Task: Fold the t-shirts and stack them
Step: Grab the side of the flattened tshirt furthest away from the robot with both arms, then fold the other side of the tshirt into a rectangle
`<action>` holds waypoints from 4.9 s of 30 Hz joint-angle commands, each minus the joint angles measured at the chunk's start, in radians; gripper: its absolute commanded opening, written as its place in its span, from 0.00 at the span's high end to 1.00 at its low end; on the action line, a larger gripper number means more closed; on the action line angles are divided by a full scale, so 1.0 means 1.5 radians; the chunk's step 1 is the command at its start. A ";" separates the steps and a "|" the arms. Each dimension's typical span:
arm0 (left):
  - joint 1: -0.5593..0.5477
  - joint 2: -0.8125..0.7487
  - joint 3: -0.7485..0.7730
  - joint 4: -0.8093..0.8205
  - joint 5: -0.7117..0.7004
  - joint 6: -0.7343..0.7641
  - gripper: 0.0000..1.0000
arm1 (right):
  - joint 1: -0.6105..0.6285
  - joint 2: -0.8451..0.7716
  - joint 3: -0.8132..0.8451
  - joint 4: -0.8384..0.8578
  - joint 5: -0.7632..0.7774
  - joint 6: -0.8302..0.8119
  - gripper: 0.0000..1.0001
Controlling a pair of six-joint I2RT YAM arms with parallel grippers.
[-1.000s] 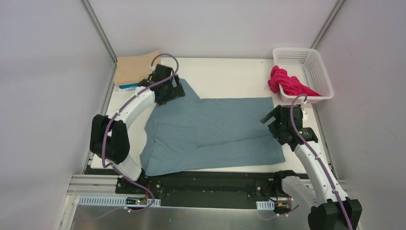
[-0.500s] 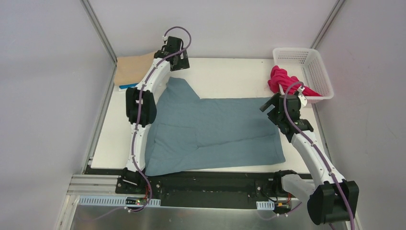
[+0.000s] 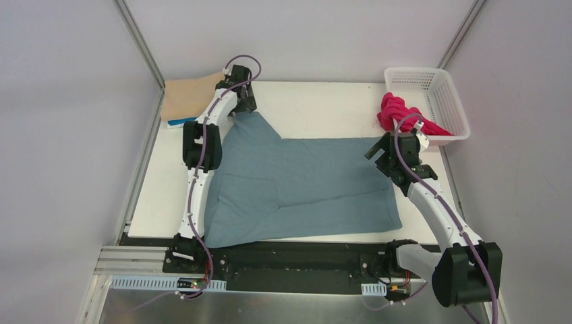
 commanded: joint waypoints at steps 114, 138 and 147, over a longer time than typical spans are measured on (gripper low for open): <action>-0.159 -0.987 -0.906 0.104 -0.013 -0.177 1.00 | 0.019 0.501 0.445 -0.233 0.224 -0.001 1.00; -0.184 -1.242 -1.009 -0.120 0.132 -0.220 1.00 | 0.017 0.325 0.256 -0.272 0.173 0.009 1.00; -0.185 -1.302 -1.040 -0.170 0.207 -0.249 1.00 | 0.015 0.343 0.249 -0.269 0.169 0.015 1.00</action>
